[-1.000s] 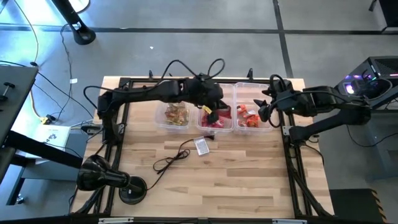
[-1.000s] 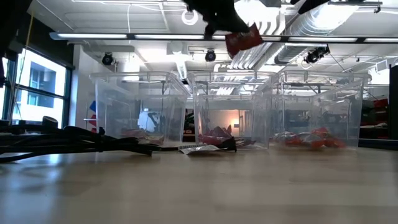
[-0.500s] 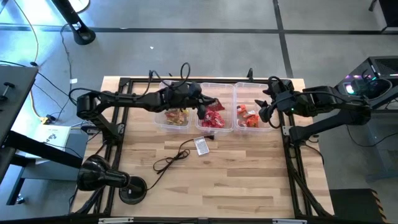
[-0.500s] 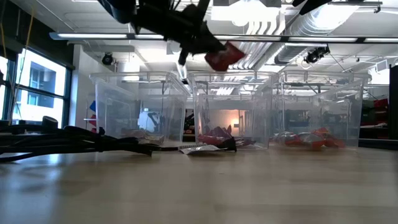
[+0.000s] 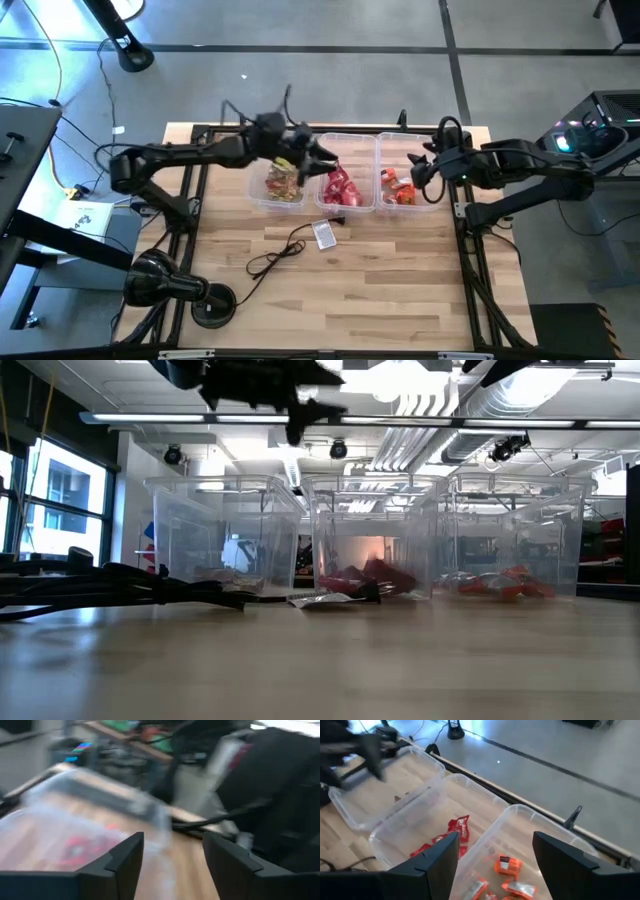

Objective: Sort candy
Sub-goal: Return to Home Position

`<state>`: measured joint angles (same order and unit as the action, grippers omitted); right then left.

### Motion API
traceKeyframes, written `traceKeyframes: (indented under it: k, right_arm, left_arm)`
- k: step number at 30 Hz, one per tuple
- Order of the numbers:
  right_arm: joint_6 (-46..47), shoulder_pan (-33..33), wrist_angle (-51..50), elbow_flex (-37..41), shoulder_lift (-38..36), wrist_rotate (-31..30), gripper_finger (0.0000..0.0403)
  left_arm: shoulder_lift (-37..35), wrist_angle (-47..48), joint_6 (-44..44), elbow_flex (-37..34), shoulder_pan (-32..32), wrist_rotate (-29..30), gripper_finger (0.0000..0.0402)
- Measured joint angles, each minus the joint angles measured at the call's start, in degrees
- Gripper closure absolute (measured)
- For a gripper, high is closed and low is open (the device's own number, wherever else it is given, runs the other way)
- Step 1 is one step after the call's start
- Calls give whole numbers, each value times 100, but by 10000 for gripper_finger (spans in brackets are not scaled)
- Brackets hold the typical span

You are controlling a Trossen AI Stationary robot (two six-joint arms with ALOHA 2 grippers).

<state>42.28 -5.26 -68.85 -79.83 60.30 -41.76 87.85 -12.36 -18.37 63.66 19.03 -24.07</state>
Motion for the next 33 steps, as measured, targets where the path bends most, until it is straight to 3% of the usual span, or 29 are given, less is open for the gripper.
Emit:
traceKeyframes:
  k: [2,5,8,12,16,27,33]
  right_arm:
    - [258,0,4,0,60,6,155]
    - [549,0,4,0,187,29,155]
    - [592,0,3,0,360,123,155]
    - [574,0,2,0,614,378,155]
    - [863,0,9,0,811,942,155]
    - [1404,-163,-281,0,710,1078,155]
    - [1434,-164,-464,0,666,1077,155]
  left_arm:
    - [-336,19,22,-43,56,-506,195]
    - [-1077,-181,223,-548,-22,-476,192]
    - [-1908,-878,63,-1526,-196,179,197]
    - [-2718,-2713,-475,-3021,-587,1314,205]
    - [-2982,-3640,-913,-4096,-819,2034,211]
    - [-3152,-6006,-2052,-5938,-908,2358,247]
    - [-3429,-6002,-2249,-6201,-980,2179,270]
